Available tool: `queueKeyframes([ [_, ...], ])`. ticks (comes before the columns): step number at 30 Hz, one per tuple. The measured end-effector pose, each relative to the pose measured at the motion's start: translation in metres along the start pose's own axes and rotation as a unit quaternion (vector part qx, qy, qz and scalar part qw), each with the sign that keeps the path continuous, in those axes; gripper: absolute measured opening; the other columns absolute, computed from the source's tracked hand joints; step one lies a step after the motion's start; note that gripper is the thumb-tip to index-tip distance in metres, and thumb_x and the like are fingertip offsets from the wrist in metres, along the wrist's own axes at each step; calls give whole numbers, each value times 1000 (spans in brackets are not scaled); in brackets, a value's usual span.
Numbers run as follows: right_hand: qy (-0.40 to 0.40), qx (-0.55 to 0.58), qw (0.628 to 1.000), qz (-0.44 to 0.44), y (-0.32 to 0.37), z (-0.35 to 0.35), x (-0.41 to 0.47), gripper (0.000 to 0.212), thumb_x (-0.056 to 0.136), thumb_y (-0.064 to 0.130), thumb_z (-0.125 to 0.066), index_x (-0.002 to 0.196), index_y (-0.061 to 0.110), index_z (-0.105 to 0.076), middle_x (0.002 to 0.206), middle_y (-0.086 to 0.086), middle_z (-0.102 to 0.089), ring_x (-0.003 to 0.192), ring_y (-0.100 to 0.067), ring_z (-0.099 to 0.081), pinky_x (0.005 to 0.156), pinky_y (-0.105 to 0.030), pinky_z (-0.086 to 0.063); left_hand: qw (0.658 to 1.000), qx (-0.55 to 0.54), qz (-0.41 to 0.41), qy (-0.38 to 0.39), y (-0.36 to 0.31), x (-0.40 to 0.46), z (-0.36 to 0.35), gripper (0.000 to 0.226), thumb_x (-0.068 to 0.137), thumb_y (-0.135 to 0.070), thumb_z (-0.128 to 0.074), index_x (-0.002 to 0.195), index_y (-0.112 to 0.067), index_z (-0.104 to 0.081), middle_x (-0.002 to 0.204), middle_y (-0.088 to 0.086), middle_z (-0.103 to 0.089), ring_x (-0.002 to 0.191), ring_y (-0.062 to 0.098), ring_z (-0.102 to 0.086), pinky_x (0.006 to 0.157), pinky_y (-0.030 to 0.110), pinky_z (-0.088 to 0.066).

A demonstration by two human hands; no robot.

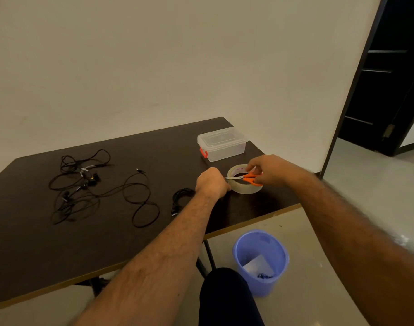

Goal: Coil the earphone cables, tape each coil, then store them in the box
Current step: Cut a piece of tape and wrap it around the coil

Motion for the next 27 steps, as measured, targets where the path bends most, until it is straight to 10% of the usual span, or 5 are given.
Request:
queueKeyframes([
  [3,30,57,998,-11,-8,-4,0,43,93,13,-65,134,21,-55,118,-7,-61,84,-16,-63,66,-23,-55,1000,-11,8,-5,-1,4,0,20,88,-23,-72,105,-14,-70,96,4,-68,89,18,-65,72,32,-54],
  [14,54,167,984,-16,-19,-4,-5,44,91,8,-67,132,15,-55,109,-5,-61,83,-18,-66,68,-25,-59,999,12,1,-33,2,4,0,16,93,-26,-65,105,-17,-72,97,2,-69,86,16,-64,67,30,-53],
  [27,-7,169,986,-6,-28,-9,-6,36,84,14,-76,117,22,-64,123,-6,-66,105,-21,-62,91,-35,-56,998,11,-17,-52,1,-5,6,14,91,-22,-69,102,-16,-74,98,3,-69,89,16,-64,73,31,-53],
])
Point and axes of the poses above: each hand's wrist, its own x-axis towards the middle knuckle, its own z-axis out of the back of the hand, y = z × x, the point moved 2 cm from there along x, towards the middle knuckle
